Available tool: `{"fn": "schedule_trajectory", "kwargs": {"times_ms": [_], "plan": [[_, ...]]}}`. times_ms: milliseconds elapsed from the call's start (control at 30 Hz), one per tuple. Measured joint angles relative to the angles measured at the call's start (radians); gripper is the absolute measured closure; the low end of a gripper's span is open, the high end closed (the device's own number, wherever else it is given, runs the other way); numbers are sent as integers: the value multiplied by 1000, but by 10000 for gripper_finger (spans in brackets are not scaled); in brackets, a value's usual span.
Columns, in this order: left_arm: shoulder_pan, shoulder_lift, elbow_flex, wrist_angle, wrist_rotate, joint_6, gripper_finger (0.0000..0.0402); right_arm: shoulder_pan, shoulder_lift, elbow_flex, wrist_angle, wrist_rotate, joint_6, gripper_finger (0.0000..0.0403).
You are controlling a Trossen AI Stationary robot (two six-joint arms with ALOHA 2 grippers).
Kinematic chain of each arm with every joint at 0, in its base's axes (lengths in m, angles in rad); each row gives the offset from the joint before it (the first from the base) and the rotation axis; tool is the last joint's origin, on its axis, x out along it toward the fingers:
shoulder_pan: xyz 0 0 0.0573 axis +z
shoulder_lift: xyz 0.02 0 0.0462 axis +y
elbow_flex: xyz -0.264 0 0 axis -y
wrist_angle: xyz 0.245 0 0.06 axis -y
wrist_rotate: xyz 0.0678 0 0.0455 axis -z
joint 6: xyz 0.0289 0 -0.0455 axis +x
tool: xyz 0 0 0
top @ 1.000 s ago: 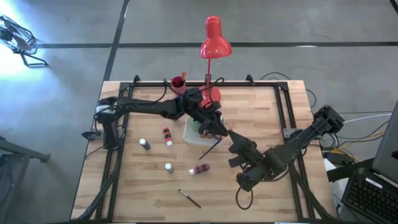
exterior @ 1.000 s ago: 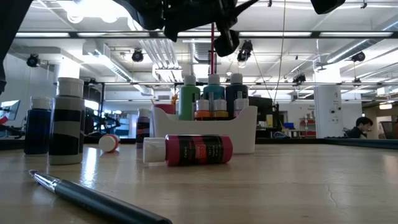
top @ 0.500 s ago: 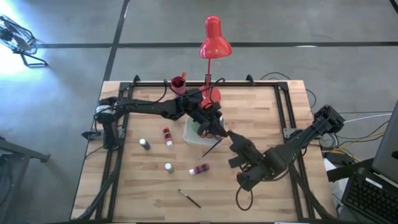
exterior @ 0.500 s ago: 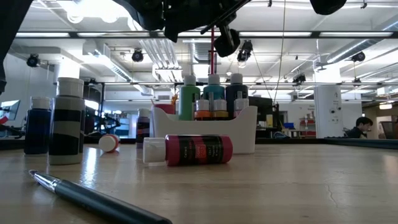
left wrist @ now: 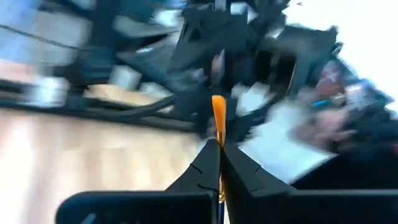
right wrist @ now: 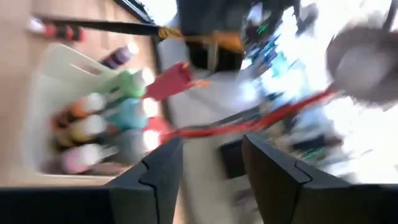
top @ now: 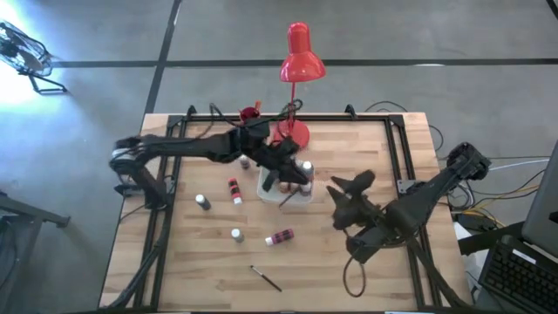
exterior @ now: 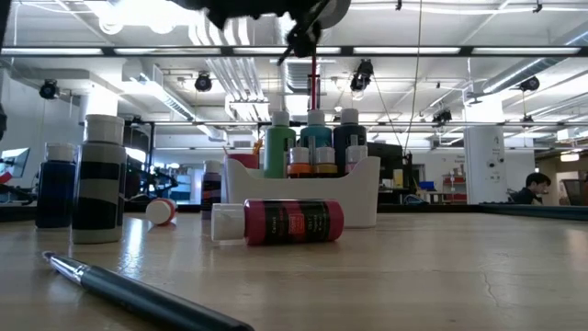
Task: Pick & Place Paint Supplies
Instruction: Put the gold paint brush into the red cup
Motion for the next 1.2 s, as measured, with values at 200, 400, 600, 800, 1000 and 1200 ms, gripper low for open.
{"fn": "schedule_trajectory", "kwargs": {"times_ms": [200, 400, 600, 800, 1000, 1200], "plan": [[-20, -208, -110, -138, -426, 311, 398, -16, -110, -37, -244, -173, 535, 215], [-10, -400, -348, 116, -660, 442, 399, -22, -243, -169, -258, -180, 733, 204], [1, -544, -568, 371, -922, 590, 399, -24, -381, -327, -251, -96, 881, 213], [75, -577, -714, 629, -956, 646, 399, -43, -494, -460, -244, -29, 1008, 226], [209, -562, -778, 717, -946, 648, 399, -63, -560, -551, -188, 6, 1037, 233], [350, -501, -792, 801, -827, 601, 399, -77, -576, -596, -139, 93, 1032, 223]]}}
